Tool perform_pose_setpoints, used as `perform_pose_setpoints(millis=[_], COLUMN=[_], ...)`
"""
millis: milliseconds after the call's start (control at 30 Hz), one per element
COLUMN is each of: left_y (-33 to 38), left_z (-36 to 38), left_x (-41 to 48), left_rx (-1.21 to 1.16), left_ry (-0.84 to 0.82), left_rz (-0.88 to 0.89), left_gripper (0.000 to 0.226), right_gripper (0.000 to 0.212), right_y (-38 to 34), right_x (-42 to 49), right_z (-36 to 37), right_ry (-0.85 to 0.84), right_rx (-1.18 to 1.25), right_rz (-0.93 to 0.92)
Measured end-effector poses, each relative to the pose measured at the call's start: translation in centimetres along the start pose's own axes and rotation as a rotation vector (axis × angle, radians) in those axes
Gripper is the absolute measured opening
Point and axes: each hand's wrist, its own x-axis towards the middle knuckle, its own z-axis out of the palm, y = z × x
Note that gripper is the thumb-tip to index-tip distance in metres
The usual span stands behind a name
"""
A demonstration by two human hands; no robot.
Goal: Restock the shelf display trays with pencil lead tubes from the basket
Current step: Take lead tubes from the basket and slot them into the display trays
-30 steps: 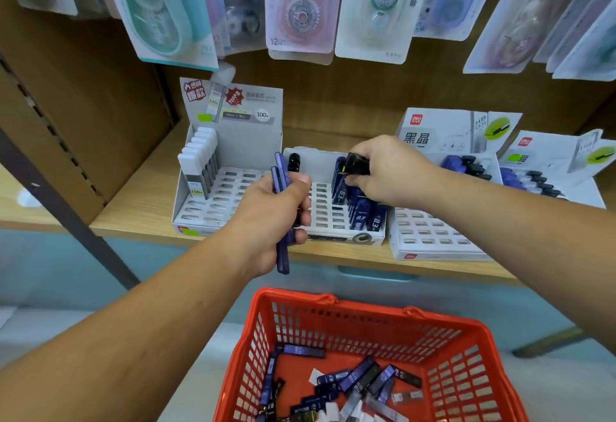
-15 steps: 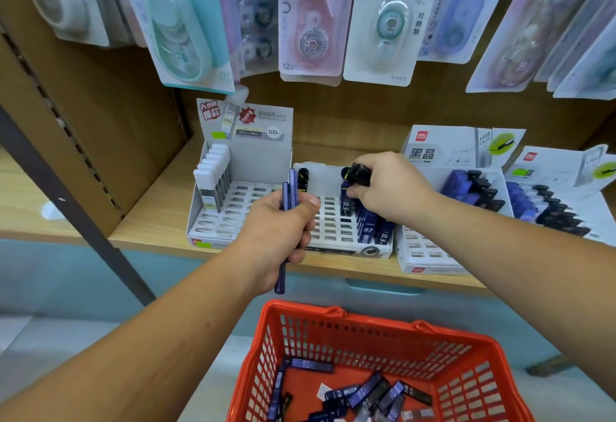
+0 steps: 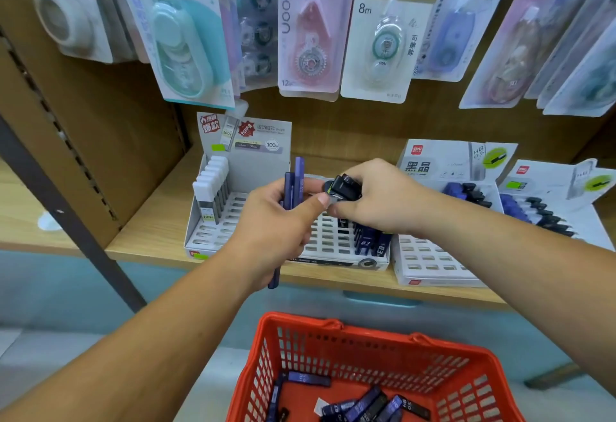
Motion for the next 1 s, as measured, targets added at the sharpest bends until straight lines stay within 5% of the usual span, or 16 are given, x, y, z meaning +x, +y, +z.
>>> perform_pose_setpoints(millis=[233, 333, 533, 700, 1000], left_y=[0.6, 0.7, 0.5, 0.5, 0.2], left_z=[-0.2, -0.7, -2.9, -2.8, -2.9], left_x=[0.0, 0.3, 1.3, 1.2, 1.2], left_rx=[-0.062, -0.08, 0.162, 0.247, 0.294], left_ry=[-0.055, 0.062, 0.298, 0.266, 0.25], left_rz=[-0.018, -0.021, 0.109, 0.091, 0.113], left_gripper=[0.013, 0.007, 0.005, 0.004, 0.006], right_gripper=[0.02, 0.015, 0.013, 0.011, 0.01], right_y=[-0.6, -0.4, 2.3, 2.9, 4.0], right_x=[-0.7, -1.1, -0.1, 1.7, 1.6], right_z=[0.3, 0.2, -1.5, 0.2, 0.6], right_ry=[-0.126, -0.139, 0.222, 0.069, 0.122], right_rx=[0.22, 0.305, 0.038, -0.047, -0.072], right_rz=[-0.018, 0.061, 0.11, 0.108, 0.069])
